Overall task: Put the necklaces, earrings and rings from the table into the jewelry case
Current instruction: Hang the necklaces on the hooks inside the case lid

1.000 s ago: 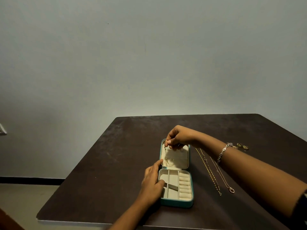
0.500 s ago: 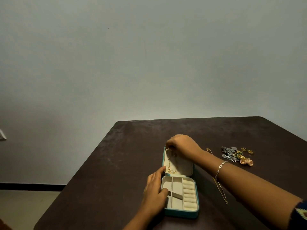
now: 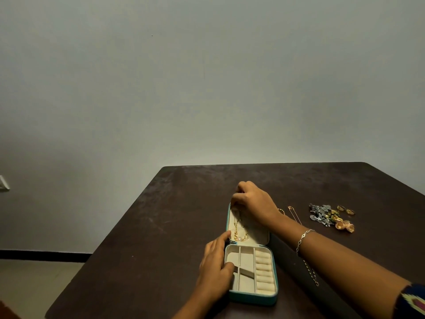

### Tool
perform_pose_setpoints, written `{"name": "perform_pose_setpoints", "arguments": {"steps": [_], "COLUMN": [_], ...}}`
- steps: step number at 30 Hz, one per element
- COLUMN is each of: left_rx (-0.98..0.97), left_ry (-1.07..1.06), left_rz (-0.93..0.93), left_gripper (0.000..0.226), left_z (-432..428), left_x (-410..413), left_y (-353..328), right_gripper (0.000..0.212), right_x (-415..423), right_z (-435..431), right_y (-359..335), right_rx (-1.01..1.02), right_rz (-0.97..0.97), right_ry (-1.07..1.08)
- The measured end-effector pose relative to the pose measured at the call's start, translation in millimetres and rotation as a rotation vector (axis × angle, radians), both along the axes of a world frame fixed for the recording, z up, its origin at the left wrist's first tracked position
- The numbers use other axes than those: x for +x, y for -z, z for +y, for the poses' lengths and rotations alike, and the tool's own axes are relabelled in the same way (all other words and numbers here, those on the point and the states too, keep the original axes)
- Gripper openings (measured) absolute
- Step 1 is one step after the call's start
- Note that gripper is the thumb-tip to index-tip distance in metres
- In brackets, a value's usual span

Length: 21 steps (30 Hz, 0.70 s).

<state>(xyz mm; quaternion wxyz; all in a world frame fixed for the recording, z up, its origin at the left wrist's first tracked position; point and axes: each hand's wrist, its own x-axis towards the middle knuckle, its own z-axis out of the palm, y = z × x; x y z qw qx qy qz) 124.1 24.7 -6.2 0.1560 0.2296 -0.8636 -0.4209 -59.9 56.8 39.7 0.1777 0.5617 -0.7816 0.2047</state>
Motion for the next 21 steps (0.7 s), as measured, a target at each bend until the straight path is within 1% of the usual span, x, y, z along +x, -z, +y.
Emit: {"name": "perform_pose_setpoints", "arguments": {"steps": [3,5,7,9,14,19,21], "left_rx": [0.002,0.006,0.006,0.004,0.0,0.012,0.019], "left_ry": [-0.001,-0.001,-0.002,-0.001,-0.005,-0.001,0.0], "left_rz": [-0.004,-0.006,-0.007,-0.009,-0.006,-0.015,-0.02], "left_gripper": [0.064,0.063,0.063,0.063,0.063,0.063,0.063], "left_z": [0.1,0.0,0.0,-0.1,0.5,0.1,0.0], "left_x": [0.1,-0.2,-0.1,0.1,0.5,0.5,0.2], "left_y": [-0.8,-0.8,-0.4,-0.4,-0.9,-0.8,-0.6], "right_gripper": [0.021,0.019,0.013,0.011,0.01,0.021,0.023], "right_x": [-2.5,-1.7,-0.6,-0.6,-1.2,-1.1,-0.9], "right_z": [-3.3,-0.3,2.4,5.2,11.7,14.0,12.8], "right_y": [4.2,3.9,2.7,0.8,-7.5,-5.0,-2.7], "right_rx": [0.006,0.015,0.02,0.02,-0.038,0.096,0.114], "right_rz": [-0.128,-0.128,-0.069,-0.042,-0.196,-0.233,-0.234], "right_ry": [0.033,0.029,-0.001,-0.015,-0.023,-0.037,-0.026]}}
